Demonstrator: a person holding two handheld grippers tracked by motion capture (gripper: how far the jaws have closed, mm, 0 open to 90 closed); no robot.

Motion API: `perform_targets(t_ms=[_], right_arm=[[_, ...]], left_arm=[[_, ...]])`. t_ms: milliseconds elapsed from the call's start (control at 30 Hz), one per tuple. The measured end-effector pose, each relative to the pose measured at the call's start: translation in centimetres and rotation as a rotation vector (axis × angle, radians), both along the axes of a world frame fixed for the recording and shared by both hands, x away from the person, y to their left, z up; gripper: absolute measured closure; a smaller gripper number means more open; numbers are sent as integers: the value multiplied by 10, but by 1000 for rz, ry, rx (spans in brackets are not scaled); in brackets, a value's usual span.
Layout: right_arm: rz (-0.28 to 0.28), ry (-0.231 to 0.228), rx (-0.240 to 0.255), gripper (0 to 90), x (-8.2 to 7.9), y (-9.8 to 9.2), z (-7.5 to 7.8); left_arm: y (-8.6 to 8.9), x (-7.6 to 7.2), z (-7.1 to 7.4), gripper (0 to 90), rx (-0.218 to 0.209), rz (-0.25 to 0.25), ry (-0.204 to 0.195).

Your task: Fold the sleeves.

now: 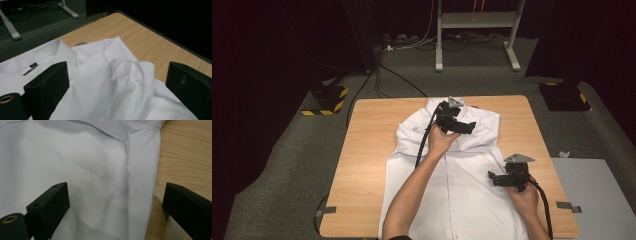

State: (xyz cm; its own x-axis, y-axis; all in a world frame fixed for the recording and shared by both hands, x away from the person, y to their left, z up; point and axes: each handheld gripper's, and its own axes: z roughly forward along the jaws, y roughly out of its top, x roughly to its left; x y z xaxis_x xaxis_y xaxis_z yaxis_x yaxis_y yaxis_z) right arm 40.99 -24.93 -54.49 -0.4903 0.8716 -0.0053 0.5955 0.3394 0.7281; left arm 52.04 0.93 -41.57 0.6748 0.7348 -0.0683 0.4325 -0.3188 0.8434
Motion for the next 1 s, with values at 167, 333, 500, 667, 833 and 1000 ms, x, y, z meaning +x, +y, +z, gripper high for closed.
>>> perform_targets(t_ms=[167, 333, 500, 667, 833, 1000], right_arm=[[0, 0, 0, 69, 0, 0, 0], [-1, 0, 0, 69, 0, 0, 0], [-1, 0, 0, 69, 0, 0, 0], [-1, 0, 0, 69, 0, 0, 0], [-1, 0, 0, 70, 0, 0, 0], [-1, 0, 0, 69, 0, 0, 0]], left_arm=[[11, -3, 2, 55, -9, 18, -9], [21, -4, 7, 58, -17, 41, -19], [27, -6, 10, 60, -17, 50, -29], [34, -8, 13, 61, -10, 59, -39], [39, -11, 14, 63, -7, 68, -46], [48, -14, 15, 69, -9, 80, -50]])
